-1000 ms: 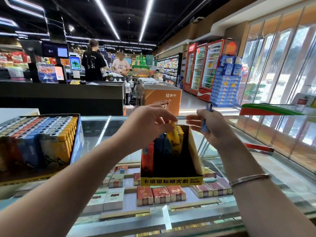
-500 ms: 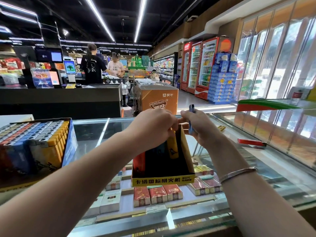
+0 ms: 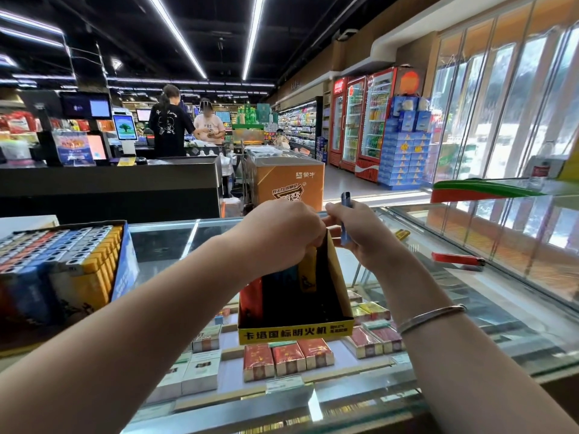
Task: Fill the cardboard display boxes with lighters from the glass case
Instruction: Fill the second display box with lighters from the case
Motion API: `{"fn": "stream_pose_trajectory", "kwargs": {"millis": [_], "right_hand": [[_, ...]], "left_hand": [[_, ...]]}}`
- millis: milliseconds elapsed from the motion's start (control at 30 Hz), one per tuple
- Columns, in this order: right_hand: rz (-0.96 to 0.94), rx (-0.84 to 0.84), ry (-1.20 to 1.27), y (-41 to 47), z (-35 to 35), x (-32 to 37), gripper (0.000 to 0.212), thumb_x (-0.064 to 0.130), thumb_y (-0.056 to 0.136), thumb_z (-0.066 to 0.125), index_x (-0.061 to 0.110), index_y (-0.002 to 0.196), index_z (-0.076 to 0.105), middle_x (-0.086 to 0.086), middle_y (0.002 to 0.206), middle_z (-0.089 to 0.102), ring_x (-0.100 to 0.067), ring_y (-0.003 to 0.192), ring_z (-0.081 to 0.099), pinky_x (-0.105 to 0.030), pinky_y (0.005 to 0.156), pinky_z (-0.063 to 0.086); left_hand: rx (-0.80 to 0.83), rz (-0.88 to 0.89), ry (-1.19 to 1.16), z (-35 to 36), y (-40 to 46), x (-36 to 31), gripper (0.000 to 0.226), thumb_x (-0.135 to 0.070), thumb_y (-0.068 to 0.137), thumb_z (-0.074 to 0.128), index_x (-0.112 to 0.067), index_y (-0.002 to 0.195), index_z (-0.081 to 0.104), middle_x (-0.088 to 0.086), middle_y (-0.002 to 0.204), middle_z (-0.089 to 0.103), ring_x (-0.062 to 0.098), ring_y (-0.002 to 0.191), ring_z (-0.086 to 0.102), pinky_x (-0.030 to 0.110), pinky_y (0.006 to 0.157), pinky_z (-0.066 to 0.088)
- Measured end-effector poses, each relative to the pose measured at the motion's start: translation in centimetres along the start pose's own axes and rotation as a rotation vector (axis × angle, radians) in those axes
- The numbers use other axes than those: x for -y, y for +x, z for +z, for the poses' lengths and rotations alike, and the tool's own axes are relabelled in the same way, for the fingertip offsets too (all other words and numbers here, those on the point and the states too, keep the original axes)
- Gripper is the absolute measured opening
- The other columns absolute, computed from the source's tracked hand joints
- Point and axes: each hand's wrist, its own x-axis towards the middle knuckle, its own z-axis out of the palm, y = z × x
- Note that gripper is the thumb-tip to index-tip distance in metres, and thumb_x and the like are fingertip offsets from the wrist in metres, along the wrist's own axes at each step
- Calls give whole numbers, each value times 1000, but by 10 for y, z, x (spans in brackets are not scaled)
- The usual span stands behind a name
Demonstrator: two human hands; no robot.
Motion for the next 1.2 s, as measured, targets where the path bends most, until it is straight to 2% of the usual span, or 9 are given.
{"fn": "stream_pose_trajectory", "kwargs": {"millis": [133,333,467,533,667,867,933,1000,1200], "right_hand": [[-8,5,-7,-2,0,0,16,23,97,46,11,91,54,-6,76,62,-25,80,59,-42,78,48],[-59,-28,-22,-3,0,2,16,25,98,44,15,88,51,-6,78,65,-22,77,60,-39,75,48],[-373,-220,-225,-6,3,3,21,25,98,45,15,79,42,-6,70,48,-12,62,47,-29,60,40],[-559,-226,-253,-10,6,8,28,19,96,50,19,72,36,5,62,37,1,53,38,-19,57,35],[-716,6,-375,-22,12,15,28,17,86,64,20,68,43,10,58,34,0,49,34,-10,51,32],[-578,398,-355,-32,14,19,18,6,78,71,-7,71,61,-2,58,44,-9,56,41,-19,54,35],[-521,545,-313,-35,14,21,9,3,77,71,10,72,71,4,57,54,-7,57,50,-16,56,41],[-511,635,-291,-36,13,21,25,-1,76,70,23,68,72,9,56,57,-1,56,52,-12,55,43],[-499,495,-145,-32,6,22,7,12,73,69,19,74,70,6,55,57,-5,46,44,-14,41,34]], "left_hand": [[-44,33,-11,7,-1,-6,21,-20,91,53,-24,107,66,-11,93,49,16,87,58,35,76,52],[-113,-34,-115,12,-10,0,24,-22,90,56,-26,113,62,-5,103,66,15,89,63,34,79,53],[-130,-63,-339,14,-25,10,35,-35,87,61,-35,121,55,-16,99,70,-10,70,55,9,63,40],[-154,-85,-494,17,-33,14,40,-40,84,62,-42,122,51,-26,97,65,-19,67,53,3,57,38],[-356,-162,-754,22,-45,21,37,-39,79,62,-50,112,50,-30,91,61,-11,90,58,5,78,45],[-527,-85,-802,14,-49,23,26,-41,73,65,-50,98,61,-19,90,58,0,80,58,15,75,50],[-547,-61,-787,14,-48,23,22,-32,74,68,-39,95,66,-17,91,58,2,78,58,19,72,51],[-556,-52,-822,14,-48,23,15,-27,75,69,-33,89,67,-14,90,59,3,76,59,17,71,51],[-629,-188,-1012,11,-48,29,15,-15,83,65,-29,87,61,-13,78,67,0,73,62,14,69,50]]}}
